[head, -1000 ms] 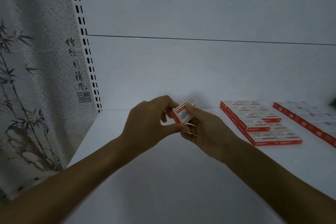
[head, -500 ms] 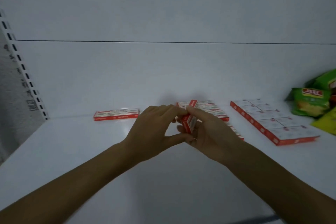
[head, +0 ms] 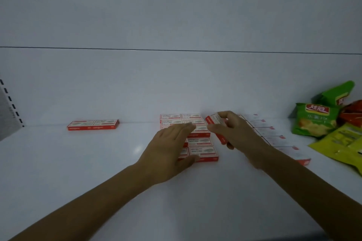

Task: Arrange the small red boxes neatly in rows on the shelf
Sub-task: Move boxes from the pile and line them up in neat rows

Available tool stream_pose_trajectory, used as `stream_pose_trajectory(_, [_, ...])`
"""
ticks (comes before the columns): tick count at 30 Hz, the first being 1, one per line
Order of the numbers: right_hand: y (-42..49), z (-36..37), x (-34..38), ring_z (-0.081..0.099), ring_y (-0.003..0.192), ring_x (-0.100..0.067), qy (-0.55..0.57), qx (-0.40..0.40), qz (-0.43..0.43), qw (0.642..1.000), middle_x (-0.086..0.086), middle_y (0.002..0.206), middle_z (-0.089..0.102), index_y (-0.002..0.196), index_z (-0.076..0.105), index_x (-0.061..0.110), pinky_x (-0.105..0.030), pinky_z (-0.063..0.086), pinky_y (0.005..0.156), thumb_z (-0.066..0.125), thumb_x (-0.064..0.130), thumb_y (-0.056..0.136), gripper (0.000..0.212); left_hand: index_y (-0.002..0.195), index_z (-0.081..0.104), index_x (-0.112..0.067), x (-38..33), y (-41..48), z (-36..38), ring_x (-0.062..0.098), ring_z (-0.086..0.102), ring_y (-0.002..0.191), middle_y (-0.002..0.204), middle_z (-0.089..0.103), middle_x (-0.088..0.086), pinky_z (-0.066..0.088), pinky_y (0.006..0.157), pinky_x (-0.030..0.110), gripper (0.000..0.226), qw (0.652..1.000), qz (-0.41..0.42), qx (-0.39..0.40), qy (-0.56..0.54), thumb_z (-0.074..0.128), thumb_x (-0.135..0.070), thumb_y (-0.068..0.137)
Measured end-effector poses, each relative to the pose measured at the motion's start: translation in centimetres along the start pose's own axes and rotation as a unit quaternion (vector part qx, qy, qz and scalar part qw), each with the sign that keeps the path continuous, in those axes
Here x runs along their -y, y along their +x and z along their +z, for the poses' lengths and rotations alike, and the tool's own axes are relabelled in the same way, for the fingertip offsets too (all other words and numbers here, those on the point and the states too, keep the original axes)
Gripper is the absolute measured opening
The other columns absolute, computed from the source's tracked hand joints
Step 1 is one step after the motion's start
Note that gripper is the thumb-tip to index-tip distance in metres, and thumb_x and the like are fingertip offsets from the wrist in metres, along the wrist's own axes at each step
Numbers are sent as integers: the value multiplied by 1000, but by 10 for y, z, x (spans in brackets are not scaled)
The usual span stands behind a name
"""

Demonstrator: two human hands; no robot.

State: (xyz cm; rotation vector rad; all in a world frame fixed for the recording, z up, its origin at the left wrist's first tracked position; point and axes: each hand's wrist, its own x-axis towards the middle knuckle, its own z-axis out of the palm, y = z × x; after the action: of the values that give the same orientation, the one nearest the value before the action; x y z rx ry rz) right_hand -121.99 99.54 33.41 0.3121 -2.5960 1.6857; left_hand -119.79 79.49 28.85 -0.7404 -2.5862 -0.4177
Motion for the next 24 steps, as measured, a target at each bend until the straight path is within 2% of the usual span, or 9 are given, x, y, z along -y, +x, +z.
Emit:
stream_pose_trajectory(2, [8, -6, -9, 59, 68, -3, -97, 27, -53, 993, 8, 95, 62, 112, 50, 29, -13, 43, 51, 67, 33, 81, 36, 143, 30, -22, 3, 4, 10, 18, 36, 133, 145, 40, -2, 26, 110, 35, 74, 1000, -24, 12, 8, 40, -63, 82])
stream_pose_trajectory(4, [15, -6, -17, 59, 75, -1, -218, 53, -108, 969, 14, 97, 58, 118, 47, 29, -16, 47, 62, 70, 38, 78, 47, 142, 33, -21, 7, 5, 17, 17, 35, 133, 145, 40, -2, 28, 110, 37, 76, 999, -36, 17, 19, 32, -68, 82])
stream_pose_trajectory(8, [24, 2, -32, 55, 90, -9, -363, 33, -178, 914, 7, 106, 58, 119, 46, 31, -32, 48, 84, 65, 51, 77, 50, 139, 37, -22, 7, 4, 24, 15, 37, 131, 141, 44, -4, 25, 109, 33, 76, 998, -55, 15, 13, 30, -71, 82])
stream_pose_trajectory(10, [30, 6, -36, 53, 96, -13, -375, 36, -188, 907, 4, 109, 57, 121, 47, 33, -34, 45, 87, 63, 54, 77, 52, 139, 36, -20, 6, 4, 24, 15, 39, 129, 140, 45, -3, 28, 110, 36, 75, 998, -64, 7, 6, 34, -68, 82])
stream_pose_trajectory(14, [31, 15, -40, 50, 103, -9, -303, 46, -215, 927, 2, 119, 56, 130, 44, 30, -26, 38, 90, 67, 46, 78, 59, 137, 38, -21, 7, 4, 24, 15, 43, 126, 137, 48, -4, 31, 107, 37, 69, 998, -68, 0, 0, 40, -64, 84])
stream_pose_trajectory(18, [25, 10, -41, 46, 114, -14, -324, 21, -226, 918, 3, 128, 51, 131, 44, 26, -30, 33, 98, 67, 51, 75, 66, 134, 44, -22, 11, 4, 26, 15, 41, 128, 137, 48, -4, 28, 107, 35, 65, 998, -55, -3, 21, 37, -64, 86])
stream_pose_trajectory(20, [21, 0, -38, 48, 108, -12, -379, -2, -206, 902, 6, 122, 53, 127, 46, 28, -33, 36, 97, 64, 58, 73, 65, 135, 43, -22, 13, 4, 28, 16, 37, 131, 141, 45, -3, 21, 108, 32, 68, 998, -52, 10, 27, 32, -67, 85])
stream_pose_trajectory(24, [18, -9, -31, 56, 76, -7, -445, 7, -154, 882, 13, 89, 60, 119, 50, 29, -33, 48, 86, 50, 68, 73, 60, 136, 40, -24, 16, 4, 30, 16, 33, 133, 144, 41, -2, 16, 110, 33, 68, 998, -48, 16, 25, 27, -68, 86])
